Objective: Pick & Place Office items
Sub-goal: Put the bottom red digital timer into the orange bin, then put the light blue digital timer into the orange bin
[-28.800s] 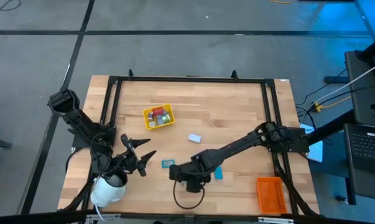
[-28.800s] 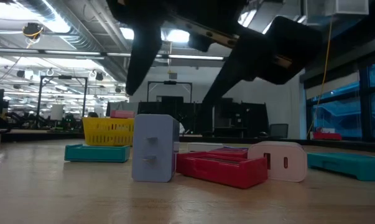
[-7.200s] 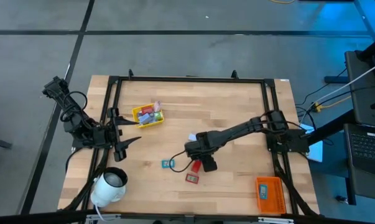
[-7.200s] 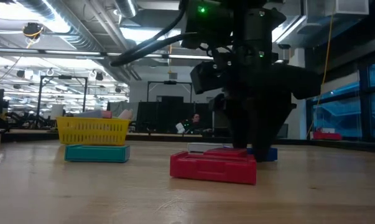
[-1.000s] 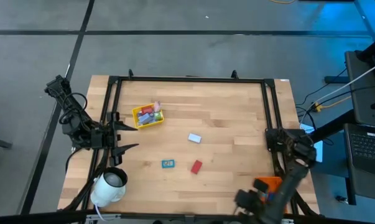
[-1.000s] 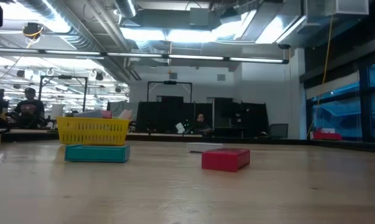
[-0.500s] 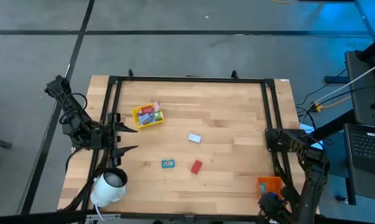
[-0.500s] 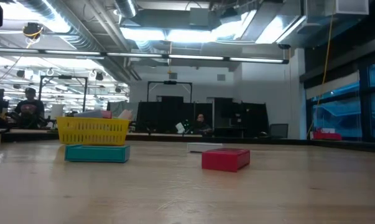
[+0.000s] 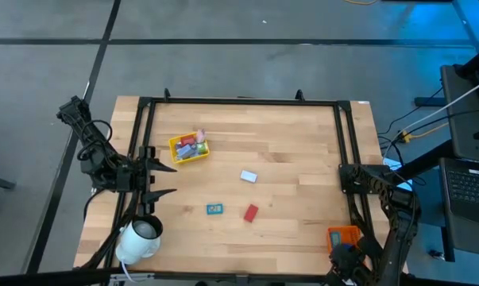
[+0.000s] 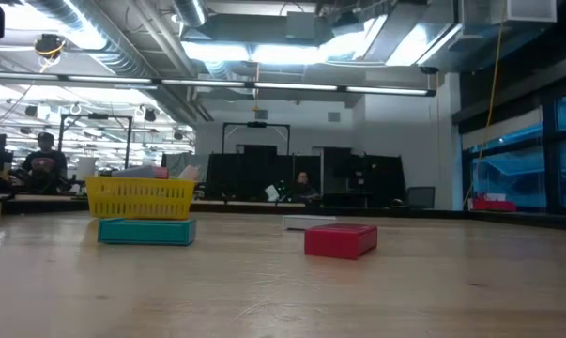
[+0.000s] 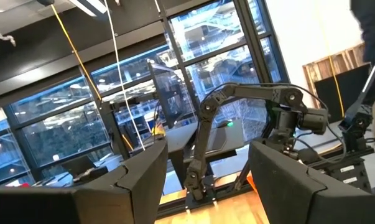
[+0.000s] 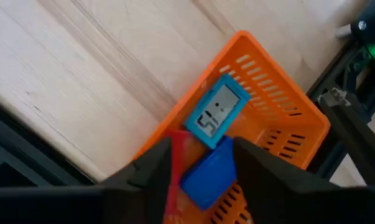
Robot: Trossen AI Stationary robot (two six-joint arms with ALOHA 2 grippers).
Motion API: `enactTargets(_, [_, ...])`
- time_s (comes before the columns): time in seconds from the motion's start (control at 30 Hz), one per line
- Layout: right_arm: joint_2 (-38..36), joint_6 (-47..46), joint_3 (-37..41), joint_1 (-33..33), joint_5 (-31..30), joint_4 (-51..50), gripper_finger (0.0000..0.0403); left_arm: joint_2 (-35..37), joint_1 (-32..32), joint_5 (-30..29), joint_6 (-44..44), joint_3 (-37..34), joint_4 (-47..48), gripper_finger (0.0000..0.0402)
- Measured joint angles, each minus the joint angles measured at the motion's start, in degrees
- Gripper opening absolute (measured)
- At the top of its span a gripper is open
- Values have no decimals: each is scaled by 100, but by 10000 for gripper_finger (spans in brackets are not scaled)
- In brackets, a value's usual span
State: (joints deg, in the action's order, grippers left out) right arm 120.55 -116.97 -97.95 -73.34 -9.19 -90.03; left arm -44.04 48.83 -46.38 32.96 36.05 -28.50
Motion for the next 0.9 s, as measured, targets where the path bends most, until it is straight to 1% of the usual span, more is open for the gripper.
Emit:
enactTargets(0.07, [0, 37, 41, 0, -45, 0, 191, -2, -1, -2, -9, 0, 3, 221])
enactTargets(0.1, [0, 25, 68, 3, -183, 0, 203, -2, -1, -7, -46, 0, 4, 221])
enactTargets(0.13, [0, -5, 95, 12, -445, 1, 214, -2, 1, -32, -120, 0, 13, 221])
enactTargets(0.17, [0, -48, 111, 32, -868, -1, 223, 1, -1, -91, -219, 0, 66, 221])
enactTargets(0.2, [-4, -72, 115, 64, -1477, 1, 229, 0, -1, -194, -334, 0, 161, 221])
enactTargets(0.23, [-4, -76, 115, 122, -2236, 3, 234, -13, -1, -272, -430, 0, 266, 221])
enactTargets(0.3, [-38, 58, 118, 263, -4008, 2, 237, -89, -3, -398, -520, 0, 312, 221])
enactTargets(0.37, [-101, 380, 117, 416, -5528, -2, 234, -247, -23, -451, -600, 61, 369, 221])
enactTargets(0.4, [-127, 542, 117, 488, -6117, -1, 232, -354, -23, -453, -662, 119, 481, 221])
enactTargets(0.47, [-140, 830, 117, 615, -6970, 10, 226, -667, -29, -448, -905, 256, 885, 221])
enactTargets(0.53, [-140, 1038, 117, 724, -7350, 21, 222, -1116, -97, -462, -1178, 337, 1313, 221])
enactTargets(0.67, [-139, 1205, 117, 872, -7411, 23, 224, -2106, -360, -380, -1545, 440, 1488, 223])
enactTargets(0.77, [-140, 1267, 117, 905, -7549, 123, 232, -2711, -667, 124, -1941, 712, 1627, 233])
enactTargets(0.83, [-138, 1302, 117, 907, -7503, 226, 239, -3089, -902, 586, -2259, 805, 2017, 240])
enactTargets(0.9, [-138, 1412, 117, 894, -7458, 365, 245, -3402, -1188, 1143, -2549, 822, 2180, 247])
